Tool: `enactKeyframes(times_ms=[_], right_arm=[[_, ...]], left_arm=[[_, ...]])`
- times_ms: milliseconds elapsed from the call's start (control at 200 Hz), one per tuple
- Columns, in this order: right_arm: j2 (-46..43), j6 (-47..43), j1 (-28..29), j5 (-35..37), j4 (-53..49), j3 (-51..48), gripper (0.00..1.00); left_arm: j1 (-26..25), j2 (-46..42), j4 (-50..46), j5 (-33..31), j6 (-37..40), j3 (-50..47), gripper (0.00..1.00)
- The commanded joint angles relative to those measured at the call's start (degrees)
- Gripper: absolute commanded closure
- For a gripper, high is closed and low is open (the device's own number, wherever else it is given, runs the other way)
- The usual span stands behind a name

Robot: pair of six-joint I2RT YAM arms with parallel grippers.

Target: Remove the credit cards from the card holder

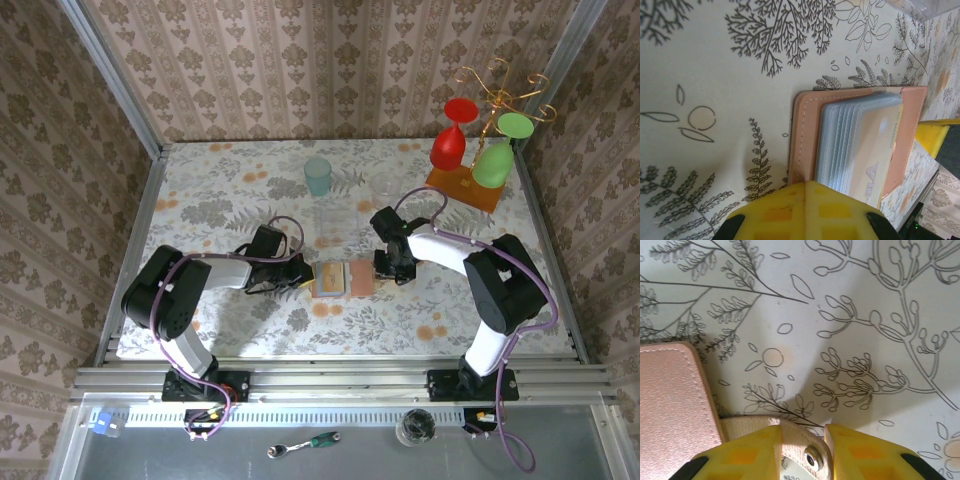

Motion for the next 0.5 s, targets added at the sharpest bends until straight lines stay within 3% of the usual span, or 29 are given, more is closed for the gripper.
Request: enactKeyframes(times_ms=[0, 125, 495], right_arm=[[-0.9, -1.1, -0.6, 4.1, -3.9, -0.4, 0.69], [-0.4, -1.2, -0.7, 4.2, -4.1, -0.3, 0.61], [1.1, -1.2, -0.7, 2.7, -3.7, 0.1, 0.61]], left_arm=[[0.6, 1.8, -5.6, -2.3, -0.3, -0.5, 1.00], [0.6, 1.7, -5.6, -2.3, -0.4, -0.5, 1.00], [0.6, 0.7, -3.0, -1.2, -0.8, -0.5, 1.00]])
